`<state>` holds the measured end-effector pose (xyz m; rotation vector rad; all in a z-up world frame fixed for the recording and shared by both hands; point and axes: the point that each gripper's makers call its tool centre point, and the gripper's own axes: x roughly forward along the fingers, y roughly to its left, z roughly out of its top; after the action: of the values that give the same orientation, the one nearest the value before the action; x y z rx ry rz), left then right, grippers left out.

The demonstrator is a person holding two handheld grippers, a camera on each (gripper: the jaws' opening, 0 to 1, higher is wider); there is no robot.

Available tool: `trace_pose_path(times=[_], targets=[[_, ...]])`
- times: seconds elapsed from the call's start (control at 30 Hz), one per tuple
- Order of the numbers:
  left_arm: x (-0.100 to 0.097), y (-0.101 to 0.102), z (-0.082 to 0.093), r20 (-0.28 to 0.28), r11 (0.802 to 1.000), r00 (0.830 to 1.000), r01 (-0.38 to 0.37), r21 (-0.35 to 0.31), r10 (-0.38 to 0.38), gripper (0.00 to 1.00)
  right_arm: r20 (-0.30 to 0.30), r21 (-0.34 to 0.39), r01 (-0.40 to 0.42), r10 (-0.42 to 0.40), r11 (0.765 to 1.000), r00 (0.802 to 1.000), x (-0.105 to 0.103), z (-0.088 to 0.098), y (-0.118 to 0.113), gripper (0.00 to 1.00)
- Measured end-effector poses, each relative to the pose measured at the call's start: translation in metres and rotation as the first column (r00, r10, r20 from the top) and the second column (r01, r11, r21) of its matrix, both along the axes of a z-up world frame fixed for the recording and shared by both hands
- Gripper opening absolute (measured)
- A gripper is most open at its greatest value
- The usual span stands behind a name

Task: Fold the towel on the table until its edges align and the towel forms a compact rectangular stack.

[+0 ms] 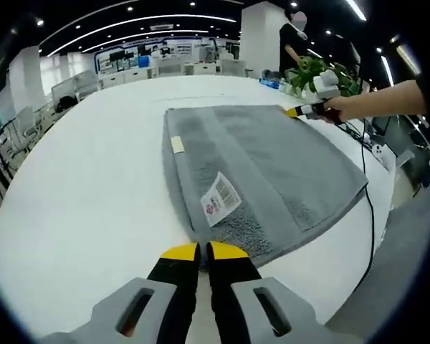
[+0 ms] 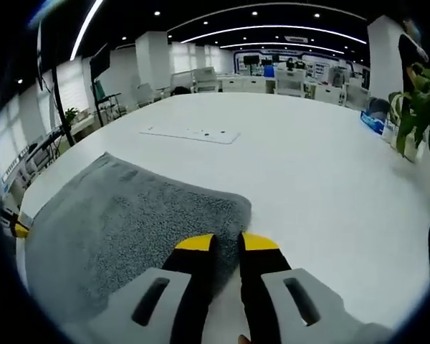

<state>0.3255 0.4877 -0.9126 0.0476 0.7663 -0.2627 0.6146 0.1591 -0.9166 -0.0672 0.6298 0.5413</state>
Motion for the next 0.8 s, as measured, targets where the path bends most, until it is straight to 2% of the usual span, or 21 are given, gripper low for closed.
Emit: trace_pose_path(times=[0.13,0.3,0.4,0.53,0.6,0.63,0.67,0.7,0.77,0.8], targets=[[0.000,-0.001,0.000,0.018,1.000,1.000,0.007,0.019,-0.007,0.05,-0.025,-0.008,-0.026,0.026,1.000,0.999,0.004,-0.001,0.001,0.11],[0.000,-0.003,0.000,0.006,0.999,1.000,0.017,0.048,-0.018,0.05,-0.026,-0.008,-0.036,0.036,0.999,0.999,-0.001,-0.002,0.003,0.11],[0.000,0.000,-0.002,0.004,0.998,1.000,0.017,0.060,-0.017,0.05,-0.020,0.033,-0.023,0.023,0.999,1.000,0.000,0.000,0.006,0.12],[0.002,-0.001,0.002,0.026,0.996,0.999,0.029,0.078,-0.032,0.06,-0.012,0.051,-0.029,0.029,0.998,0.999,0.000,0.003,0.008,0.13],[0.004,-0.002,0.010,0.056,0.996,0.998,0.033,0.083,-0.038,0.12,-0.007,0.043,-0.043,0.044,0.998,0.999,0.000,0.004,0.008,0.14],[0.013,-0.009,0.024,0.131,1.000,0.991,0.018,0.003,-0.018,0.19,-0.006,0.043,-0.048,0.048,0.998,0.999,-0.001,0.005,0.009,0.14],[0.017,-0.010,0.031,0.153,0.998,0.988,-0.012,-0.056,0.020,0.28,-0.002,0.043,-0.052,0.053,0.998,0.999,-0.003,0.008,0.009,0.14],[0.020,-0.006,0.035,0.160,0.996,0.986,-0.043,-0.084,0.056,0.29,-0.001,0.046,-0.054,0.054,0.997,0.999,-0.003,0.009,0.009,0.14],[0.017,-0.004,0.037,0.139,0.996,0.988,-0.061,-0.064,0.069,0.28,-0.001,0.053,-0.053,0.053,0.997,0.999,-0.001,0.011,0.007,0.15],[0.019,-0.007,0.038,0.149,0.996,0.986,-0.060,-0.070,0.070,0.29,-0.001,0.054,-0.054,0.055,0.997,0.999,0.000,0.011,0.007,0.15]])
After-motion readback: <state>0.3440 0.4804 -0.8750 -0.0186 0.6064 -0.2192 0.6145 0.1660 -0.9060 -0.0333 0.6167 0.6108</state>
